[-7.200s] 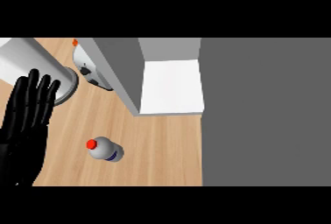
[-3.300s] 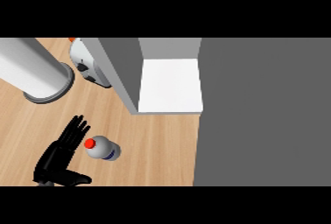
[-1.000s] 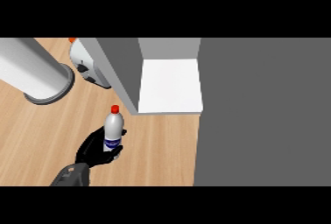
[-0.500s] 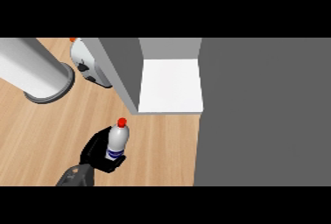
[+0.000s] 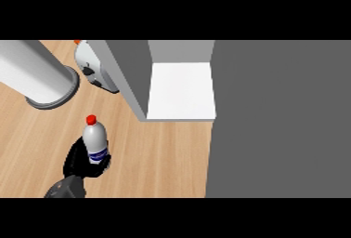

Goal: Pick up the bottled water, place it into the cabinet and close the cabinet

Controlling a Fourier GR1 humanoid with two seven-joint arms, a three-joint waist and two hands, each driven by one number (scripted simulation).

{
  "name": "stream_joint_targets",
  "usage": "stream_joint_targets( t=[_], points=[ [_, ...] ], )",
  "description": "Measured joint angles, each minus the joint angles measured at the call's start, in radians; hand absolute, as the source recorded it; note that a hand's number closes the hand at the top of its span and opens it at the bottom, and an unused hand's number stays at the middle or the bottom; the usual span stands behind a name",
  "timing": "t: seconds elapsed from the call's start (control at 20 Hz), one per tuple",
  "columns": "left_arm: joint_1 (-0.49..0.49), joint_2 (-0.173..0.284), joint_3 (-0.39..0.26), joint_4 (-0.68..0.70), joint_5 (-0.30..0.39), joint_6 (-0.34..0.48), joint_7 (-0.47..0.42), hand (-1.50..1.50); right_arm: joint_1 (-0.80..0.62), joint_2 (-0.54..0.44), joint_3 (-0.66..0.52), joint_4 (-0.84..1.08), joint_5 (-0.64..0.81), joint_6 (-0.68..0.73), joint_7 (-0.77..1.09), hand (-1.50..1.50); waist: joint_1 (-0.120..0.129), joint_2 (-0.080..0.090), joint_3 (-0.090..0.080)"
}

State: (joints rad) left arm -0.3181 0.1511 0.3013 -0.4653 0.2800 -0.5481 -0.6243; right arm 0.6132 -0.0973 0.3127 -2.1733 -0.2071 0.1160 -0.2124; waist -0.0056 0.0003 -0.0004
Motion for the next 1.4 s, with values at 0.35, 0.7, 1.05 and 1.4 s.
stream_joint_targets(
  t=[0.35,0.7,1.05,1.4],
  points=[
    [0.001,-0.013,0.016,-0.051,0.071,-0.016,0.060,1.50,0.026,-0.019,-0.009,0.002,-0.010,0.017,-0.030,-1.50,0.000,-0.002,0.000],
    [0.086,-0.068,-0.031,-0.304,0.137,0.023,0.207,1.50,0.015,-0.019,0.008,-0.008,-0.005,0.002,-0.016,-1.50,0.007,-0.004,0.001],
    [0.160,-0.129,-0.139,-0.604,0.165,0.152,0.353,1.50,0.030,-0.007,0.049,0.023,0.016,-0.008,-0.042,-1.50,0.007,-0.005,0.001],
    [0.139,-0.147,-0.322,-0.781,0.189,0.374,0.394,1.50,0.005,-0.005,0.065,0.026,0.009,-0.022,-0.024,-1.50,0.001,-0.003,0.001]
  ],
)
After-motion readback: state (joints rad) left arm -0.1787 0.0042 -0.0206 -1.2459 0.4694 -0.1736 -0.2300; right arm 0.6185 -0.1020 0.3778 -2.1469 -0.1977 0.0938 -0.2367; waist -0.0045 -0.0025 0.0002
